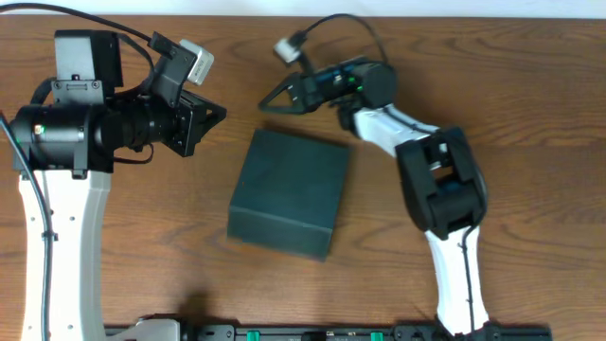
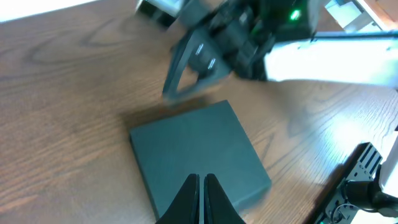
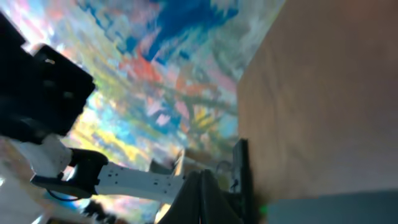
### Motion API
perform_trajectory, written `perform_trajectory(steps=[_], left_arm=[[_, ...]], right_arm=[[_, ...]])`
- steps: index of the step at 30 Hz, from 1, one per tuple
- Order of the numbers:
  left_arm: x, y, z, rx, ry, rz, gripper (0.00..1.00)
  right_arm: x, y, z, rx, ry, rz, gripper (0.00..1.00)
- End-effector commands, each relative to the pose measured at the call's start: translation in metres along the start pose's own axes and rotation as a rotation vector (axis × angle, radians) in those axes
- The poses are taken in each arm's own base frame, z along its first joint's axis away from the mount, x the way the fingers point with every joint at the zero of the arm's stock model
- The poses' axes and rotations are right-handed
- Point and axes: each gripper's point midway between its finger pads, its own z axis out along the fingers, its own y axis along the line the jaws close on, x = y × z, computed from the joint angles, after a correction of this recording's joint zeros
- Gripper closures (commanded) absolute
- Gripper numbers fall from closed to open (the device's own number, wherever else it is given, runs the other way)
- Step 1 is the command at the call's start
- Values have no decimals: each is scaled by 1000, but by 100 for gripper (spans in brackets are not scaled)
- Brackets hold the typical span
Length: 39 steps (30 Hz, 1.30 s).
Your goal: Pack container
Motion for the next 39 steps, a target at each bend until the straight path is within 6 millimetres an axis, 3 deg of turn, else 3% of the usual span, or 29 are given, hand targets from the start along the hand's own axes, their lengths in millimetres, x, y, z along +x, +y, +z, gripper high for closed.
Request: perform_trajectory(steps=[1,4,10,15,18,23,27,33,36,39], left_arm=[[4,6,7,-7,27,-28,94],[5,10,11,-5,38,-39,94],[12,22,32,11,95,-187,94],[29,27,71,-1,226,-248,94],[42,26,95,-48,317,-257,94],[53,17,126,-51,396,-263,94],[61,15,141,-39,441,-275,94],[74,15,159,-63,504,-261,94],[76,11,167,-55,518,-248,94],[77,11,171,-49,522,-231,94]], right_arm=[[-16,-4,-49,41,-95,-176,98],[-29,-23,-81,80,-151,-283,98],[-62,-88,-131,233,-406,-188,98],[-80,-107,-167,368,-563,-209,98],[-85,-124,-195,467,-642,-182,98],[-75,-156,-233,666,-648,-92,98],[-79,-142,-252,774,-581,-103,98],[-76,-92,-275,1103,-385,-144,98],[-74,-55,-280,1243,-323,-164,98],[-76,-5,-277,1271,-344,-209,98]])
